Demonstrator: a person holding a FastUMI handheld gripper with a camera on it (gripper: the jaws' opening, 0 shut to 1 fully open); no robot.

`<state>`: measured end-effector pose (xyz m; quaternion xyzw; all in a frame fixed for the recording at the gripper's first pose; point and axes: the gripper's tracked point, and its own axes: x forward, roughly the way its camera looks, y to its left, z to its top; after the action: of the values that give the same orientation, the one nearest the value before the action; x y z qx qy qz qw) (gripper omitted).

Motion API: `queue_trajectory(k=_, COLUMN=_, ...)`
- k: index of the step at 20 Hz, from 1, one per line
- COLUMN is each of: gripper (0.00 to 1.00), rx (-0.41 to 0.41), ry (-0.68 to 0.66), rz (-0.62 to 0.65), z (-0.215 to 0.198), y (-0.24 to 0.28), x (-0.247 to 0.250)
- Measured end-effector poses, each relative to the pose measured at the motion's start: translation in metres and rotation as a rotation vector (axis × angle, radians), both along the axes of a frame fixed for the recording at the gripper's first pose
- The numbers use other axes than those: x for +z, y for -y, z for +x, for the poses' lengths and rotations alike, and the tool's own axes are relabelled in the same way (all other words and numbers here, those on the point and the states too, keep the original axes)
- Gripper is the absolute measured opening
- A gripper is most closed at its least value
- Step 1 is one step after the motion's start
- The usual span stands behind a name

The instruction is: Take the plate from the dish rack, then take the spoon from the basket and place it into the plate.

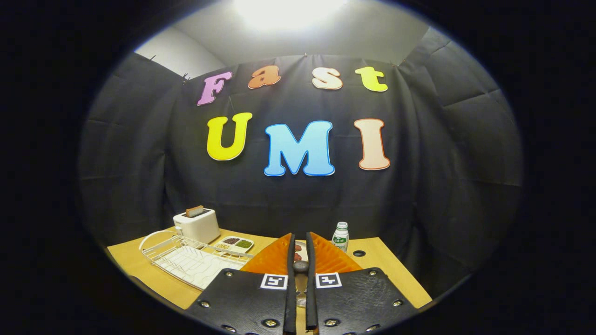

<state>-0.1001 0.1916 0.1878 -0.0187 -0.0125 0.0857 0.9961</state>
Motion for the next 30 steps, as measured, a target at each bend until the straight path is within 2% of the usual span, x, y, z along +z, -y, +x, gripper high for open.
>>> queue_trajectory(k=8, gripper=0.08, rx=0.14, ry=-0.106, rz=-0.012, z=-0.042, y=-0.038, x=-0.05)
queue_trajectory(k=20, gripper=0.08, rx=0.382, ry=-0.251, rz=-0.055, z=-0.052, y=-0.141, x=-0.125)
queue_trajectory(k=28, gripper=0.09, rx=0.432, ry=-0.285, rz=-0.103, z=-0.045, y=-0.168, x=-0.155)
queue_trajectory(k=30, gripper=0.14, rx=0.425, ry=-0.283, rz=-0.107, z=-0.045, y=-0.167, x=-0.152)
